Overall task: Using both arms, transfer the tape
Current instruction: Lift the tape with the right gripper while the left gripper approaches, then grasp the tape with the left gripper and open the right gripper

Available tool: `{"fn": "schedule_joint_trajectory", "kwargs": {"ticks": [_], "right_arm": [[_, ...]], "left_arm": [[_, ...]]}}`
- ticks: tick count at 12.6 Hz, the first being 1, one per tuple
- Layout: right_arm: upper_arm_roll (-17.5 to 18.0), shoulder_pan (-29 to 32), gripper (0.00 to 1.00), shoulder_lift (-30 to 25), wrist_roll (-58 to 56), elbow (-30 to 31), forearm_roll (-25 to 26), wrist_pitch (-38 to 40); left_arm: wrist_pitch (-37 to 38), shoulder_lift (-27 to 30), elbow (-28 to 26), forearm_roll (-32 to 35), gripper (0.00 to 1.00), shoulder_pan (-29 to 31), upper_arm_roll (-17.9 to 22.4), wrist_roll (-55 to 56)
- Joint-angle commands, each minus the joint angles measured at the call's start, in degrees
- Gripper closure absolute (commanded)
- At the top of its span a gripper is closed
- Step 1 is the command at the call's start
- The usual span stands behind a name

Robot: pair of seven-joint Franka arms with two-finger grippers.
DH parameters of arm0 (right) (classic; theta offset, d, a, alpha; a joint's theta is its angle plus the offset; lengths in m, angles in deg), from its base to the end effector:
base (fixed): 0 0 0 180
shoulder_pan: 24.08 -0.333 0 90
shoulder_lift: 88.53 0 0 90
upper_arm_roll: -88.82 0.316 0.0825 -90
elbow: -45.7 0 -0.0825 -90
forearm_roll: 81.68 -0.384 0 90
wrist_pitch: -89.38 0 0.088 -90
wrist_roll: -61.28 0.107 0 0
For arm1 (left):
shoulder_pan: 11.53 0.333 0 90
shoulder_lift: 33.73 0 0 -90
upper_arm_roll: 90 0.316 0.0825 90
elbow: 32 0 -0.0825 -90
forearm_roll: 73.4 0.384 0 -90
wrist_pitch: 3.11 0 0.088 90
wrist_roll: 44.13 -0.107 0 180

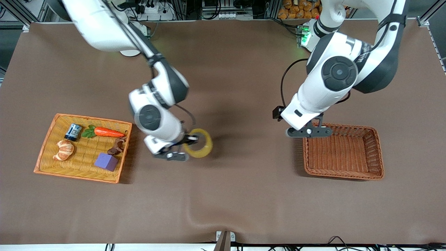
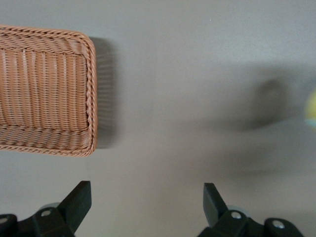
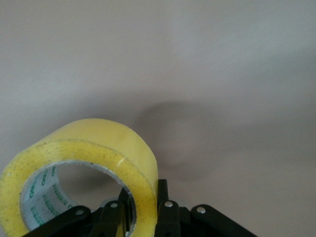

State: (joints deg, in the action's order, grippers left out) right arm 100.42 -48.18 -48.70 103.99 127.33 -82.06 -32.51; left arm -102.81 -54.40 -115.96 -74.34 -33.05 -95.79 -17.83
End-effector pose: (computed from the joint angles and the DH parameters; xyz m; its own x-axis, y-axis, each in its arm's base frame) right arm 0.6052 0.4003 0.2942 0.9828 -0.1674 -0.0787 -0.1754 -0.9783 -0.1103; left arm 0.5893 -0.2957 0.4693 0.9951 -0.0096 -0.0984 -0.0088 -0.9999 0.0088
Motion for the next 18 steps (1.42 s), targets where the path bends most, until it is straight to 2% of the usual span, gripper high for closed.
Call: {"fn": "schedule_joint_trajectory", "kwargs": {"ticks": [1,4,5,6,7,10,13,18], "right_arm": [[-0.79,-5.24,1.00,4.45,9.73,-1.83,0.12,-6.75],[-1.31,-8.67,1.00,7.88,13.26,-1.83,0.29,-12.57],[-1.75,-9.03,0.92,8.33,13.45,-1.83,0.21,-12.93],[-1.75,-8.68,0.59,8.33,13.62,-1.92,-0.14,-12.85],[-1.75,-8.77,0.01,8.24,14.41,-1.92,-0.06,-12.76],[-1.75,-8.42,0.00,7.63,14.42,-2.01,0.21,-12.67],[-1.67,-5.62,0.00,6.14,12.93,-2.27,-0.05,-12.23],[-0.96,0.63,0.00,1.57,2.04,-1.57,-0.67,-1.19]], "left_arm": [[-0.84,-1.21,1.17,-0.91,0.00,-0.79,0.35,1.46],[-4.18,-3.40,0.82,-2.22,0.00,-2.46,0.26,2.79],[-4.53,-3.85,0.65,-2.22,0.00,-2.64,0.26,2.70],[-4.54,-4.81,0.56,-2.22,0.00,-2.56,0.26,2.70],[-4.71,-5.25,0.47,-2.22,0.00,-2.56,0.26,2.70],[-6.11,-5.43,-0.50,-2.22,0.00,-2.64,0.26,2.61],[-10.85,-8.14,-0.94,-2.31,0.00,-4.48,0.08,3.14],[-21.13,-14.91,-0.67,-3.98,0.00,-8.35,0.08,3.84]]}}
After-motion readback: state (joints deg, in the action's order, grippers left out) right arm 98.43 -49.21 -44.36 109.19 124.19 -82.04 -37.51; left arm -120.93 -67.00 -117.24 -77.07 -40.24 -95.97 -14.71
